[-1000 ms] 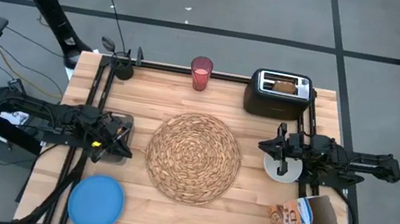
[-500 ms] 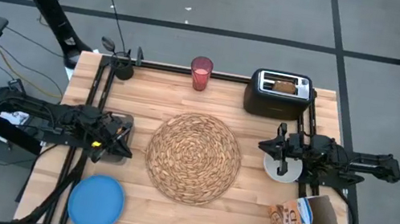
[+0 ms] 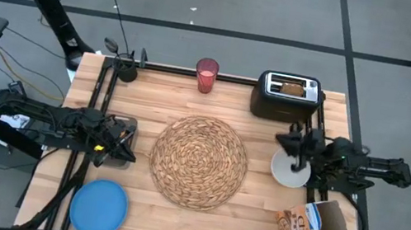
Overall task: Arrange a breakfast setting
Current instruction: Put the white bowl on the brown table mat
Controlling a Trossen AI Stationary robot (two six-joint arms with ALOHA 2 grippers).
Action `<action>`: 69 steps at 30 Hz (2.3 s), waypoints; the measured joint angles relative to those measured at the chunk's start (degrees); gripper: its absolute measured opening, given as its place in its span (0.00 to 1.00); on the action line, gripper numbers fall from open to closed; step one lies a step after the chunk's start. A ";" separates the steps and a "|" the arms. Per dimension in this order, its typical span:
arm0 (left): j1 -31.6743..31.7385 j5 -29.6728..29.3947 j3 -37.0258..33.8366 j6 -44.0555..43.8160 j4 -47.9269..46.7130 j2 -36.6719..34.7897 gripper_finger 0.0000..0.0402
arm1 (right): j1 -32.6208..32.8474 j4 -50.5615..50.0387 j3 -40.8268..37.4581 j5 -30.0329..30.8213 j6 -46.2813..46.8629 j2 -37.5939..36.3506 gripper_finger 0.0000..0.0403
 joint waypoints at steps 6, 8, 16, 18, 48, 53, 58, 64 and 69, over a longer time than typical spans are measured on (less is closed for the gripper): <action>0.02 0.00 0.02 0.00 0.00 0.00 0.06 | 0.57 -6.99 6.83 7.82 7.82 3.07 0.12; 0.00 0.00 0.02 0.00 0.00 0.00 0.06 | 1.69 -15.47 11.97 5.78 9.70 6.89 0.11; 0.14 -0.13 0.02 7.36 -0.02 0.00 0.06 | 7.29 -44.28 36.15 1.78 22.29 32.37 0.02; 0.15 -0.13 0.02 15.01 0.01 0.00 0.06 | 8.31 -52.42 42.16 1.19 28.28 39.03 0.02; 0.13 -37.51 0.07 -8.50 21.66 0.00 0.06 | 9.87 -93.99 57.77 -8.69 62.33 79.76 0.48; 0.17 -38.60 0.07 -10.55 24.95 0.00 0.06 | 8.71 -90.82 54.42 -11.79 61.09 80.37 0.47; 0.17 -39.30 0.07 -10.33 25.92 -0.02 0.06 | 8.35 -86.79 49.18 -12.22 62.43 80.35 0.46; 0.19 -39.17 0.04 -6.21 26.17 0.01 0.06 | 8.39 -81.52 45.86 -12.23 63.49 80.35 0.38; 0.11 -38.88 0.21 -4.37 26.26 0.00 0.06 | 8.39 -80.80 45.83 -11.22 64.29 80.35 0.24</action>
